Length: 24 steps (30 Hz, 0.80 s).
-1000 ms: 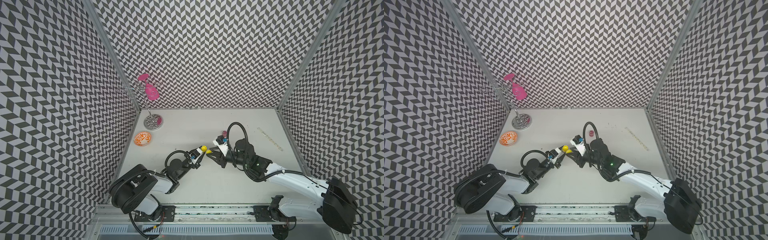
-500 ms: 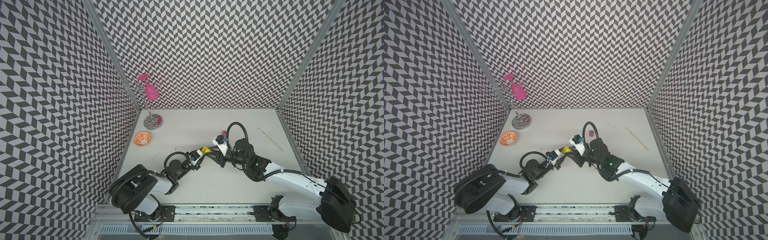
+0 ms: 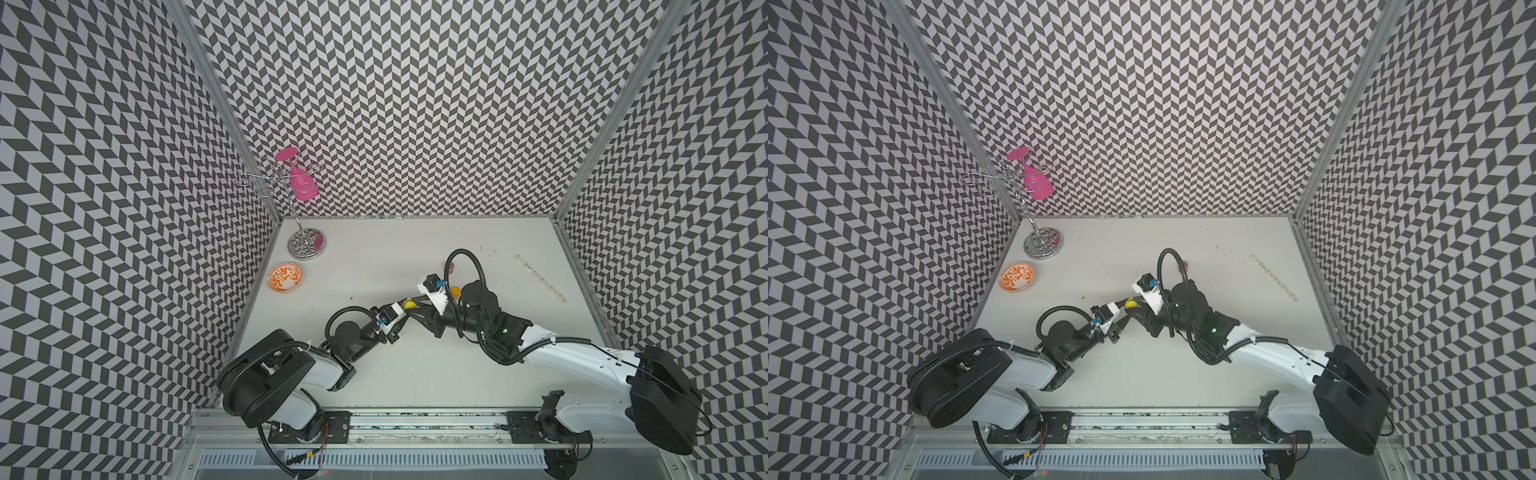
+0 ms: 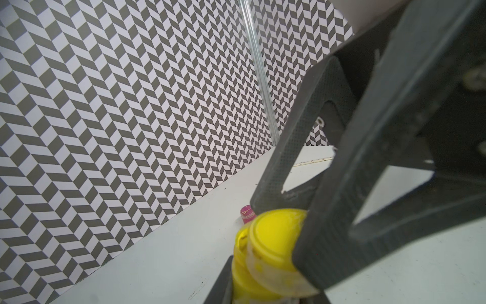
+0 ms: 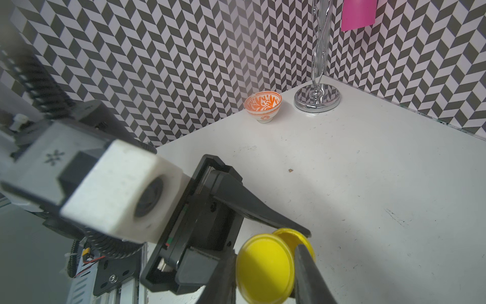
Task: Close the paint jar lid
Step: Close the lid on the paint jar.
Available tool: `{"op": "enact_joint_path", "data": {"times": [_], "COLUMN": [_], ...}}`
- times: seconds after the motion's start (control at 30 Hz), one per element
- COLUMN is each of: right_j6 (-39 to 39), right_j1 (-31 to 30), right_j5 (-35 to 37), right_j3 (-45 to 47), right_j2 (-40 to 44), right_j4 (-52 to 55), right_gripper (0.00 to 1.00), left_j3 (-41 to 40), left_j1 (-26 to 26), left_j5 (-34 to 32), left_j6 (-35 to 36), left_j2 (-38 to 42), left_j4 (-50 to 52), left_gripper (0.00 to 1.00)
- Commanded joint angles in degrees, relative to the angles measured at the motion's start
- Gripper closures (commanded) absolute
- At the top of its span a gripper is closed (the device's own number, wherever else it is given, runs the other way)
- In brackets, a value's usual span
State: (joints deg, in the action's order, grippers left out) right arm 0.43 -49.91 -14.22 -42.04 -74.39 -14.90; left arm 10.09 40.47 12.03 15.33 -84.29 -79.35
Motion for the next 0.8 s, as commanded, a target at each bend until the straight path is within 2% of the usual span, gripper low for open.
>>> {"op": "enact_joint_path", "data": {"times": [0.0,0.23,0.47,0.67,0.77], "right_j6": [-0.5,-1.3,-2.2,-1.9,-1.9], "right_j1": [-0.4,-0.4,-0.4,-0.4,-0.4], "right_j5": [5.4,6.3,7.4,3.1,3.2], "right_j3": [0.3,-1.1,-1.7,-2.2,-2.2], "right_j2": [-0.8,-3.4,-3.7,-1.8,-2.3], "right_j4": [-2.1,-0.3,1.5,2.3,2.5], "right_gripper": [0.81,0.81,0.81,0.81,0.81], "left_j3": [-0.2,-1.1,-0.7,-0.7,-0.9], "left_j1": [0.4,0.4,0.4,0.4,0.2], "left_j5": [3.4,3.7,1.3,-1.4,-1.3], "left_j6": [-0.6,-0.8,-0.3,0.9,0.8], "left_j2": [2.5,4.2,4.8,3.3,4.0], "left_j4": [-4.9,-6.0,-4.2,-3.4,-3.9], "left_gripper": [0.73,0.73,0.73,0.74,0.74]}}
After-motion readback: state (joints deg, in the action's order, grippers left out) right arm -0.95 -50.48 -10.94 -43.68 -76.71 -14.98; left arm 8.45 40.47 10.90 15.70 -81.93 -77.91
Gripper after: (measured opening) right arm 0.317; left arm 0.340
